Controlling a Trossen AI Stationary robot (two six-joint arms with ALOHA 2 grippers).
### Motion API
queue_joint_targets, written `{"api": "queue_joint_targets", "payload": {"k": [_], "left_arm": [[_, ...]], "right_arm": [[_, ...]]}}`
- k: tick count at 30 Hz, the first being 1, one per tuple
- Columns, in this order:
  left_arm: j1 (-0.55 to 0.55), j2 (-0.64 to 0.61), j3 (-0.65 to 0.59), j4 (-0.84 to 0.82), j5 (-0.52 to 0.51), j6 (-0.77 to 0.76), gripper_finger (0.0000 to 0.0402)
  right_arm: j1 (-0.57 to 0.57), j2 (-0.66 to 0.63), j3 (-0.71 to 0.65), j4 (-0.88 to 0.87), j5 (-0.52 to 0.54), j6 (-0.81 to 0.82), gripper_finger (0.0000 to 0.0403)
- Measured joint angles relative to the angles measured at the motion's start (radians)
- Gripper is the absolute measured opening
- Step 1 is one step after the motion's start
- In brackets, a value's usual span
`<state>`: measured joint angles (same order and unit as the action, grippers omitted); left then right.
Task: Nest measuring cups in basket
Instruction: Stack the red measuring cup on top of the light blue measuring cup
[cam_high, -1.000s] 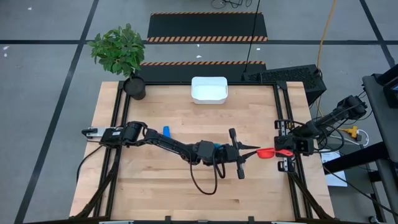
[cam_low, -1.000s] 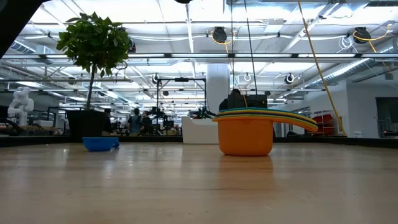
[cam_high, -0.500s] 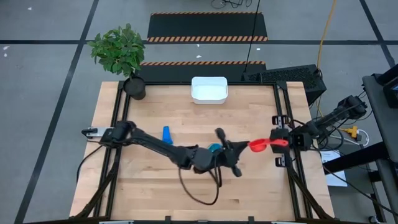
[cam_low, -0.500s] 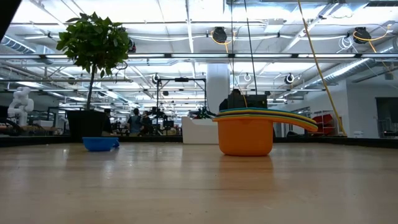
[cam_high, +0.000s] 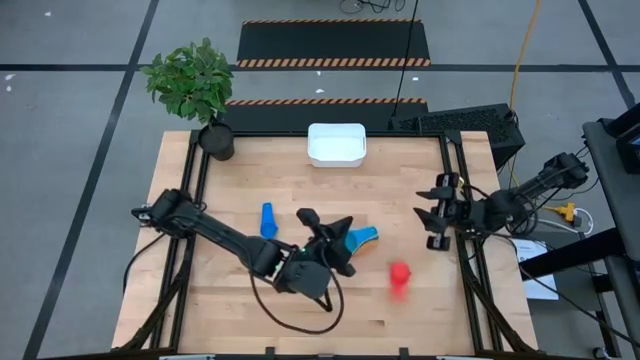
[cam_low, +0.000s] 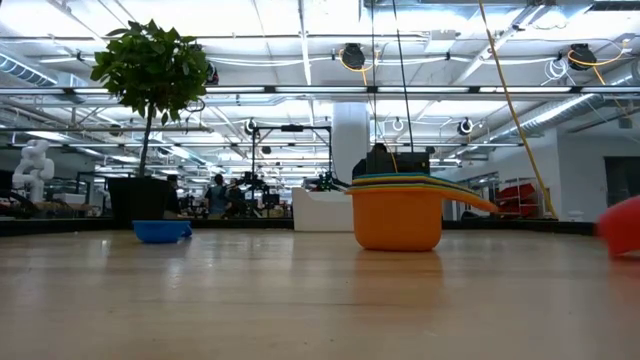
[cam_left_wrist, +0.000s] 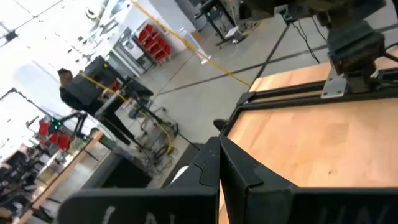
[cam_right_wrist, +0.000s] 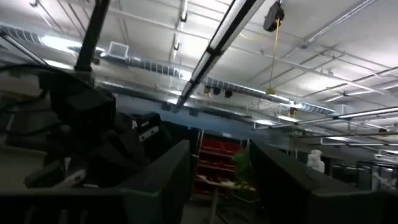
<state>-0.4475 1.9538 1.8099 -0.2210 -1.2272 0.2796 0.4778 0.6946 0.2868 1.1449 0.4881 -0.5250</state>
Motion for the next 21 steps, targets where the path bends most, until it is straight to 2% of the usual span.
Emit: {"api": "queue_joint_targets", "payload": {"k": [4, 7, 10, 14, 17, 21], "left_arm": [[0.003, -0.004, 0.000, -0.117, -0.003, -0.107, 0.0000], [0.004, -0.006, -0.001, -0.174, -0.003, -0.162, 0.0000], [0.007, -0.007, -0.001, -0.225, -0.003, -0.203, 0.0002], [0.009, -0.007, -0.001, -0.267, -0.002, -0.224, 0.0012], [0.009, -0.007, -0.001, -0.289, 0.004, -0.237, 0.0016], [0.010, -0.007, -0.001, -0.293, 0.032, -0.237, 0.0008]], "right_arm": [[0.002, -0.005, 0.011, -0.044, 0.058, -0.015, 0.0164], [0.014, -0.028, 0.060, -0.204, 0.113, -0.011, 0.0164], [0.034, -0.044, 0.153, -0.521, 0.198, 0.065, 0.0164], [0.064, -0.030, 0.304, -1.040, 0.209, 0.357, 0.0164], [0.104, -0.014, 0.383, -1.362, 0.101, 0.616, 0.0164], [0.159, 0.015, 0.432, -1.560, -0.174, 0.898, 0.0164]]}}
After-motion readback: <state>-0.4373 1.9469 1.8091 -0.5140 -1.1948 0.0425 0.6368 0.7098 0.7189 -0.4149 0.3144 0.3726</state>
